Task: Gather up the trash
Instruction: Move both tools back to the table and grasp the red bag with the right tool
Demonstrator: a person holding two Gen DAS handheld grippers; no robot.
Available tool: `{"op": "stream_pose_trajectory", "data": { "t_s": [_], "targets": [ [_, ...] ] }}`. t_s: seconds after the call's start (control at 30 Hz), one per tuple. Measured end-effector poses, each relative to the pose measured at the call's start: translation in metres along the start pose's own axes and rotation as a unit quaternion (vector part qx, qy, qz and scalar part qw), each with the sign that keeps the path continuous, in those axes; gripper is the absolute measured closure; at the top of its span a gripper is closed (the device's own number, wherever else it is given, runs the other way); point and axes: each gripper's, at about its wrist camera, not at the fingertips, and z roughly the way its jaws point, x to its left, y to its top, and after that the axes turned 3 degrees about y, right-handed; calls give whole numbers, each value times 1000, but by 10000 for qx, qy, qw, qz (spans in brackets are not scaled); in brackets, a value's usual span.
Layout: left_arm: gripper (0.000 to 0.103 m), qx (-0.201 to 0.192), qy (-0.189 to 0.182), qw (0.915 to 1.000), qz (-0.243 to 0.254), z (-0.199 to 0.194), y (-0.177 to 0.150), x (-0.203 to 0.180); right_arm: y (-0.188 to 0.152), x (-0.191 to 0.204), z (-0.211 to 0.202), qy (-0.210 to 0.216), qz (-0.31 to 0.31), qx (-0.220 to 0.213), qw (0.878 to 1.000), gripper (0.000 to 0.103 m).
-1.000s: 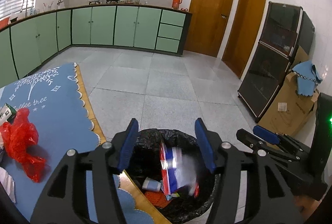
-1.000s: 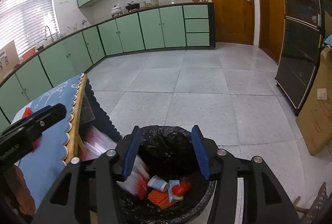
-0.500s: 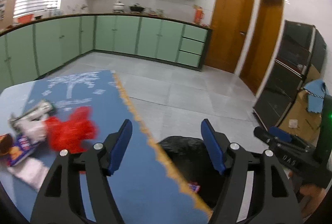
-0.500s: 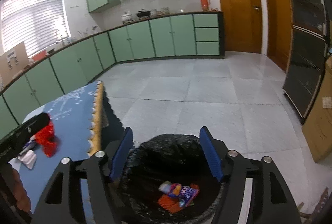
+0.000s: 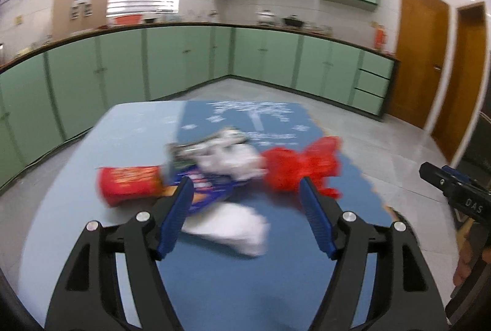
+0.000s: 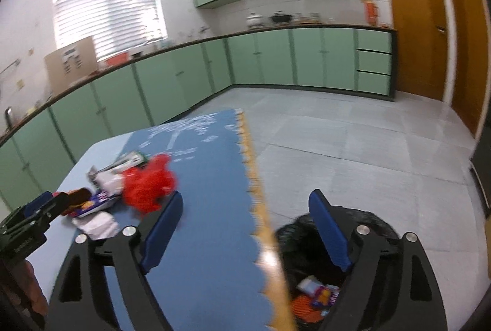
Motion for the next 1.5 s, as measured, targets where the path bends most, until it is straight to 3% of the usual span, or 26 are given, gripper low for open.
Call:
{"op": "stream_pose_trajectory", "data": {
  "t_s": [0.27,0.63,0.77,0.93,1.0,1.33,1.5],
  "targets": [
    [33,61,481,9985,-253,1,-3,57,-3,83,53,476,-641,324,9963,17],
    [30,183,665,9967,-435,14,-1,89,1,115,107,429,-823,741,9929,18],
    [28,219,677,9963,-476,21,0,92,-1,119,118,393,-842,879,9918,37],
    [25,255,634,9963,-524,31,6,90,-6,122,127,470,-894,1094,9888,81],
    [23,241,628,9963,-526,34,8,86,-8,123,127,508,-967,1104,9879,90],
    [20,498,1273,9896,-451,64,16,84,-6,117,118,604,-888,988,9893,94],
    [20,590,1326,9872,-665,58,11,99,-3,117,114,646,-862,943,9897,94]
  ]
}}
